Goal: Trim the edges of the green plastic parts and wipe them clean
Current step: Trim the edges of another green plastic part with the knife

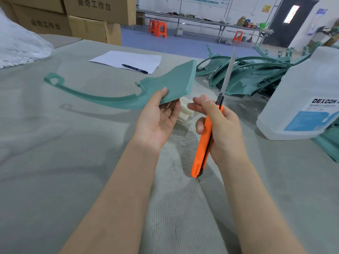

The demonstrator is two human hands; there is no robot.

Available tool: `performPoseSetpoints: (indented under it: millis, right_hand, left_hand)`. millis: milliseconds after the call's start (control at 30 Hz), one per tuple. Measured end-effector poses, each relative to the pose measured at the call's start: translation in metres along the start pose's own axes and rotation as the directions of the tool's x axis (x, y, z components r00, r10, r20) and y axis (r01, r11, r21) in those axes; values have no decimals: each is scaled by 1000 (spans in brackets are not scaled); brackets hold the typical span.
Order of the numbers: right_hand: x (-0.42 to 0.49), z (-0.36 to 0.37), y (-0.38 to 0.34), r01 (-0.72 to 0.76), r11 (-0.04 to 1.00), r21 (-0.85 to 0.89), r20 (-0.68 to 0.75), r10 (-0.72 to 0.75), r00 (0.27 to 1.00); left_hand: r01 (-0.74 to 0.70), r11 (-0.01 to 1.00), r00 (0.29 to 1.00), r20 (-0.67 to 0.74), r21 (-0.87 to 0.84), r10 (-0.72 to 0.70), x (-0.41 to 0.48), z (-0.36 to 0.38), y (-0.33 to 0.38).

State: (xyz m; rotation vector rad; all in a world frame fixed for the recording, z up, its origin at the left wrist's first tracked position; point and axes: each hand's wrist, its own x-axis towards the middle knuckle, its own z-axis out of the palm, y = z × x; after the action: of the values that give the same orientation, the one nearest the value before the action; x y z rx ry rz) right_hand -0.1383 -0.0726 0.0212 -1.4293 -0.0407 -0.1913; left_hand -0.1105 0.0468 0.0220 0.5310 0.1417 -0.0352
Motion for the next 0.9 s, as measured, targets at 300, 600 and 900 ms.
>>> performPoseSetpoints:
  millis: [300, 600, 900]
  right_hand:
    - [3, -1, 1, -91, 978, 188, 39, 85, 996]
    - [2, 1, 0, -103, 972, 212, 51, 94, 994]
    - [1, 1, -1, -97, 977, 190, 50, 89, 995]
  left_hand:
    - [-86, 980, 996, 22, 178, 83, -1, 1, -4]
    - [-91, 960, 995, -5, 267, 96, 1, 0, -6]
    - [-84, 961, 996, -16, 262, 91, 1, 0, -6]
